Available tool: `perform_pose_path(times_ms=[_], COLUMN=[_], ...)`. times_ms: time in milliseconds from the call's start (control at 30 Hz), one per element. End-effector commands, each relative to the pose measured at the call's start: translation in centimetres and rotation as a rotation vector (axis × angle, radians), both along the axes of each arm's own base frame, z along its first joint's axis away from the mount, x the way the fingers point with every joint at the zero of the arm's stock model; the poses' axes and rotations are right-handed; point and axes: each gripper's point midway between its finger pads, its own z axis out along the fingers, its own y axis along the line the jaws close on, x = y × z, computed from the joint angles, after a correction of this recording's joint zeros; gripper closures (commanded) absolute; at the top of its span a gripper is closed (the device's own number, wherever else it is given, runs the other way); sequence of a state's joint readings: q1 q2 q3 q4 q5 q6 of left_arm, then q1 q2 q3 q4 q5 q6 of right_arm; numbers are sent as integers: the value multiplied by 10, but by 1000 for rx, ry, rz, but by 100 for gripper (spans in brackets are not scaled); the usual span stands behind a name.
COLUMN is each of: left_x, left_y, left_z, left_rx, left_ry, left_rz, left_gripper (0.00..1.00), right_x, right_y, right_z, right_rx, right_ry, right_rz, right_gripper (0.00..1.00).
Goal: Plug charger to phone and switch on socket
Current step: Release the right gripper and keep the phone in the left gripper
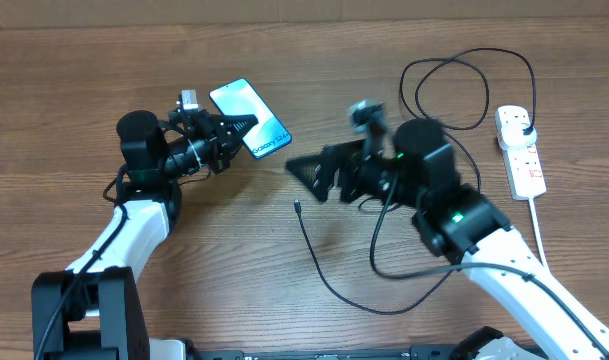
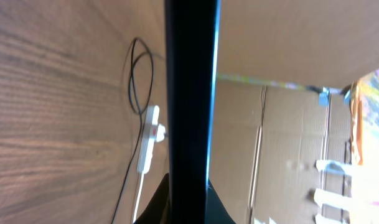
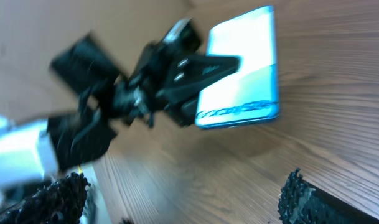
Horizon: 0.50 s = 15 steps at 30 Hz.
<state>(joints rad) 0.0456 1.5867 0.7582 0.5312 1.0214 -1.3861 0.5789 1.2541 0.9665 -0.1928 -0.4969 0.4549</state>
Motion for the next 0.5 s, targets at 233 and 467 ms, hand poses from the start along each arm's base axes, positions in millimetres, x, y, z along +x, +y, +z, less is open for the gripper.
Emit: perform_pose_path(times_ms=[233,467], left_x=[-12,-6], left_y=[-6,-5], left_z=[-37,-32], left_rx=[-57,-46], left_ry=[43,-14], left_rz=[-193,-187], left_gripper=[96,96], right_x=[-26,-26], right_y=[24,19], right_z=[-25,-51], right_rx=[-306,-432], right_ry=[-222,-207], right_rz=[-42,-90], right_gripper=[0,0])
